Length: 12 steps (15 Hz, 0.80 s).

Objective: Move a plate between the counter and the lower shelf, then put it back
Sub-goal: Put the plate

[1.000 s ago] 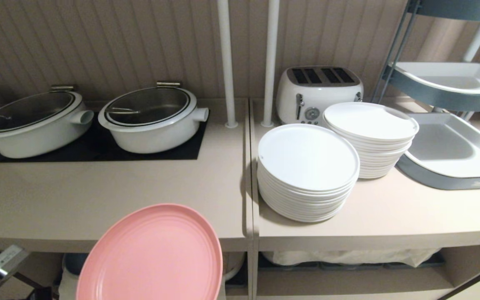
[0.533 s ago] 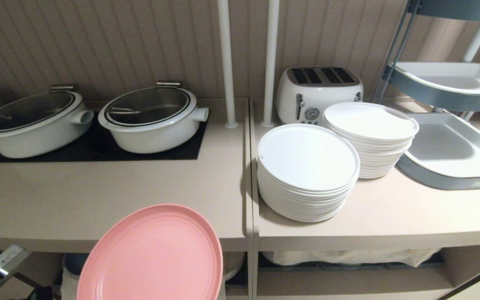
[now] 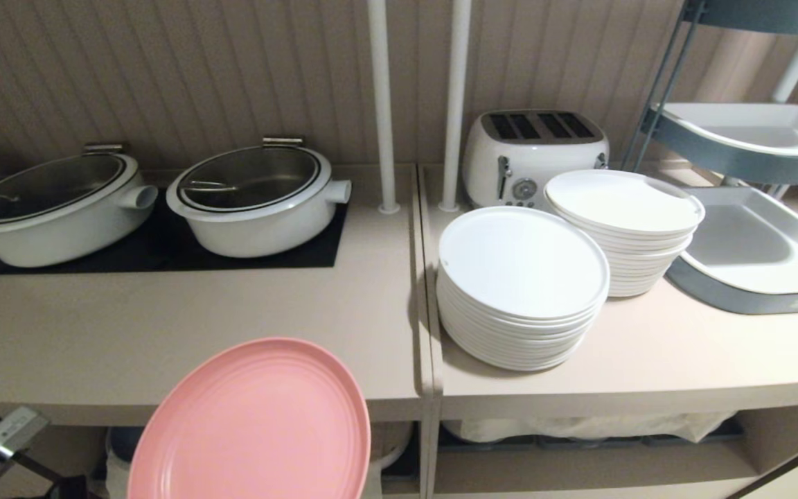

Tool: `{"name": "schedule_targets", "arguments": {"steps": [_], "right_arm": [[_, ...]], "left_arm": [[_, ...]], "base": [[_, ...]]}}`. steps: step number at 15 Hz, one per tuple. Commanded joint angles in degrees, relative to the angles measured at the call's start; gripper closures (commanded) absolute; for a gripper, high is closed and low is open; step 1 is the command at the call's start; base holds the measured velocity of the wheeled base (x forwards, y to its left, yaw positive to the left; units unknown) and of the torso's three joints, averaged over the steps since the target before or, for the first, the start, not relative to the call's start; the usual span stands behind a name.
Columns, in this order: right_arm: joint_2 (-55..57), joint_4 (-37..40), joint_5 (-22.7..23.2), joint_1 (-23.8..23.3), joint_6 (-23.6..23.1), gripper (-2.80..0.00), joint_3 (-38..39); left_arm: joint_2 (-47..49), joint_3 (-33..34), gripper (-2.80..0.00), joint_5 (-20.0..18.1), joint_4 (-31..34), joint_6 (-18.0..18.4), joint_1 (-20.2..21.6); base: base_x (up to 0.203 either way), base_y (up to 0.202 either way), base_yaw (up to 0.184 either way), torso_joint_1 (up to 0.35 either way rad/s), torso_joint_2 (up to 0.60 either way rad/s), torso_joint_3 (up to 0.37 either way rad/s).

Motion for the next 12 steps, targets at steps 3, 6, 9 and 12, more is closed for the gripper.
{"name": "schedule_targets", "arguments": {"steps": [3, 6, 9, 12], "right_arm": [[0.0, 0.0, 0.0, 0.1, 0.0, 0.0, 0.0], [0.0, 0.0, 0.0, 0.1, 0.0, 0.0, 0.0], [0.0, 0.0, 0.0, 0.1, 0.0, 0.0, 0.0], [0.0, 0.0, 0.0, 0.1, 0.0, 0.0, 0.0]], "left_arm": [[0.1, 0.1, 0.0, -0.1, 0.1, -0.3, 0.0], [0.1, 0.1, 0.0, -0.1, 0.1, -0.3, 0.0], [0.1, 0.1, 0.0, -0.1, 0.0, -0.3, 0.0], [0.1, 0.0, 0.0, -0.1, 0.1, -0.3, 0.0]], "base": [[0.0, 0.196, -0.002, 0.003, 0.0, 0.002], [0.0, 0.198, -0.001, 0.001, 0.0, 0.001], [0.0, 0.194, -0.002, 0.003, 0.0, 0.004], [0.0, 0.197, -0.001, 0.001, 0.0, 0.005]]}}
